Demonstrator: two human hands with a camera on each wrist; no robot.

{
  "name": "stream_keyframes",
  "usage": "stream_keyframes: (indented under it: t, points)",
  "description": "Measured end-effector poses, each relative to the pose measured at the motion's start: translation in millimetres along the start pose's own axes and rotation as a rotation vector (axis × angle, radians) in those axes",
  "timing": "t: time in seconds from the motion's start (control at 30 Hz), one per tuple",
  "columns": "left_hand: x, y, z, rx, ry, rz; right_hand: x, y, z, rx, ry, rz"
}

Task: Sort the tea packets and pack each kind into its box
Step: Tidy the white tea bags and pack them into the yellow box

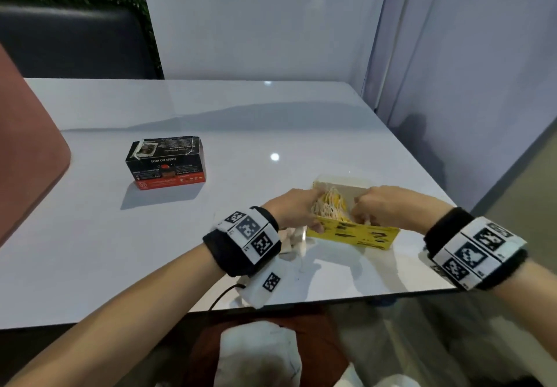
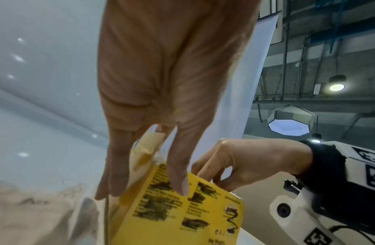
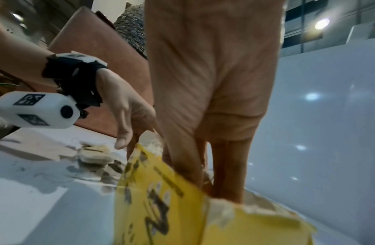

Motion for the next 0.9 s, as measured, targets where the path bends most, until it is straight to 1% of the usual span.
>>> stream_keyframes:
  t: [0.03,0.1,0.17,0.27,0.4,0.47,0.53,0.8,0.9]
  points:
    - [-1,-1,-1,0.004,0.004,0.012,-2,-3,-3,0.004,-0.011,0.012]
    - [-2,-4,-1,0.008,0.021,0.030,-6,-3,-6,-0.082,-0.013,0.008]
    - [-1,-4,0,0.017,0.045,0.025,-8,-3,-3,-0.191,0.012,-0.004]
    - [1,-7,0,0.045,0.073,0.018,-7,-3,1,-0.258,0.060,-0.016]
    - [4,-8,1,0.099,0.094,0.002,2,15,2,-0.462,0.057,-0.143]
    - [4,-8,1,0.118,0.091,-0.010,3,24,-1,-0.520,0.065,-0.208]
    - [6,-7,1,0.144,0.082,-0.022,0,23,-4,-0.484,0.078,-0.221]
    - [13,-12,7,0.227,0.100,0.005,-7,4,-1,-0.402,0.146,-0.150]
    - [17,-16,10,0.273,0.089,0.006,-6,3,-1,-0.407,0.116,-0.158]
Point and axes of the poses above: each hand's wrist, its own x-axis away from the middle knuckle, its own z-axis out of the back of the hand, y = z × x, the point moved 8 cm from there along -x, towards the middle knuckle, and after that the axes turned 4 degrees about -z, right-handed, at the moved point
